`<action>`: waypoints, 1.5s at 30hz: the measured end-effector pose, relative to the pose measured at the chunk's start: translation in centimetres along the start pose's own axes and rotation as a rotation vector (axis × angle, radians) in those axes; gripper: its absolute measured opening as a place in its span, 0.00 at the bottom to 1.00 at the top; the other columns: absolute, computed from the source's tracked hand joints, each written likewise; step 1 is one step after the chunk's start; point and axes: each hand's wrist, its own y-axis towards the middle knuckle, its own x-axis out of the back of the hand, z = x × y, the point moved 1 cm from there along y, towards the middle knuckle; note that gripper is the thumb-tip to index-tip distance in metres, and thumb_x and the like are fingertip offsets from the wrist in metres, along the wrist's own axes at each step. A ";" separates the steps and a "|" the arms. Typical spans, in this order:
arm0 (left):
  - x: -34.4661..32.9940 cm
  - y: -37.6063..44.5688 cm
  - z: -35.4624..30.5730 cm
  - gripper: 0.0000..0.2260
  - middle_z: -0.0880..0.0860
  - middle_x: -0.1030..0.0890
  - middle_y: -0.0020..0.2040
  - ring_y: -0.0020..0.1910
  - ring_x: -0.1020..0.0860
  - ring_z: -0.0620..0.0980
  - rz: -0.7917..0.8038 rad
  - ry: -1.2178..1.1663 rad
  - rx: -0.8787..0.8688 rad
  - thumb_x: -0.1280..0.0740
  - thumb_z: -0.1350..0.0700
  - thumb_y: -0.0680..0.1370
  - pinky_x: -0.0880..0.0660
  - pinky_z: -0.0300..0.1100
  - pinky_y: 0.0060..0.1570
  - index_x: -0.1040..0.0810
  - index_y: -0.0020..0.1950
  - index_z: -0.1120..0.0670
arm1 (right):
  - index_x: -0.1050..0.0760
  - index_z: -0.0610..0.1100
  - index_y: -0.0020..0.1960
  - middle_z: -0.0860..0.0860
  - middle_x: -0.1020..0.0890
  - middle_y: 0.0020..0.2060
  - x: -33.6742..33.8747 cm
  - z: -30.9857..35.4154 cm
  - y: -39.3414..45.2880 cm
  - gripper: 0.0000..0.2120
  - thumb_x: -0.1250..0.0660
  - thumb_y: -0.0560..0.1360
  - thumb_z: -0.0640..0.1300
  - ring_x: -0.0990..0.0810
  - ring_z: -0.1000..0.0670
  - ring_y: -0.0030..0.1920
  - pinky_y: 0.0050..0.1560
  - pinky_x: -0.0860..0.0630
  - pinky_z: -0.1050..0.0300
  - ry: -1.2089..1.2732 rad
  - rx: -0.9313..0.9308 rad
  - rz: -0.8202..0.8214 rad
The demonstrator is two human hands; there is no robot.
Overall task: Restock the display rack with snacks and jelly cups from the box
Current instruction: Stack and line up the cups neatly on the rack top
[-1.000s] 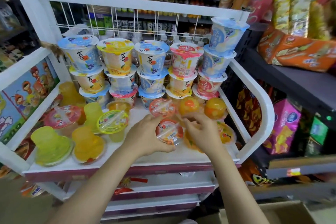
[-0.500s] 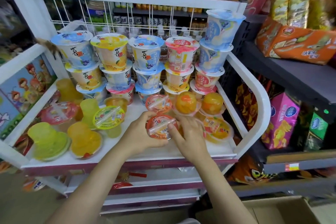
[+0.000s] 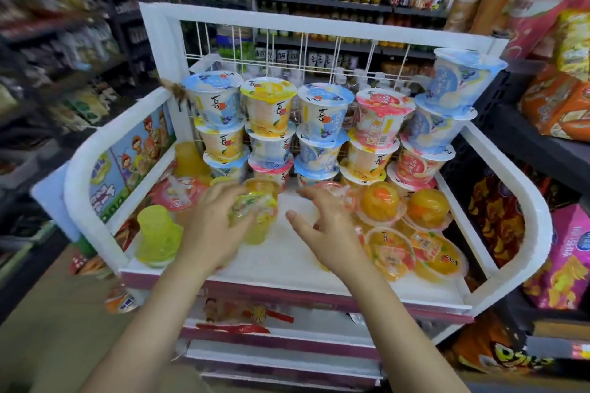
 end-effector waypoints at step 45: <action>-2.2 -0.2 2.0 0.22 0.37 0.21 0.48 0.48 0.24 0.36 0.190 -0.296 0.224 0.21 0.48 0.68 0.25 0.38 0.48 0.24 0.59 0.41 | 0.27 0.44 0.70 0.48 0.24 0.67 -1.4 -0.4 6.2 0.26 0.31 0.77 0.56 0.30 0.50 0.68 0.68 0.36 0.57 -0.325 -0.081 0.091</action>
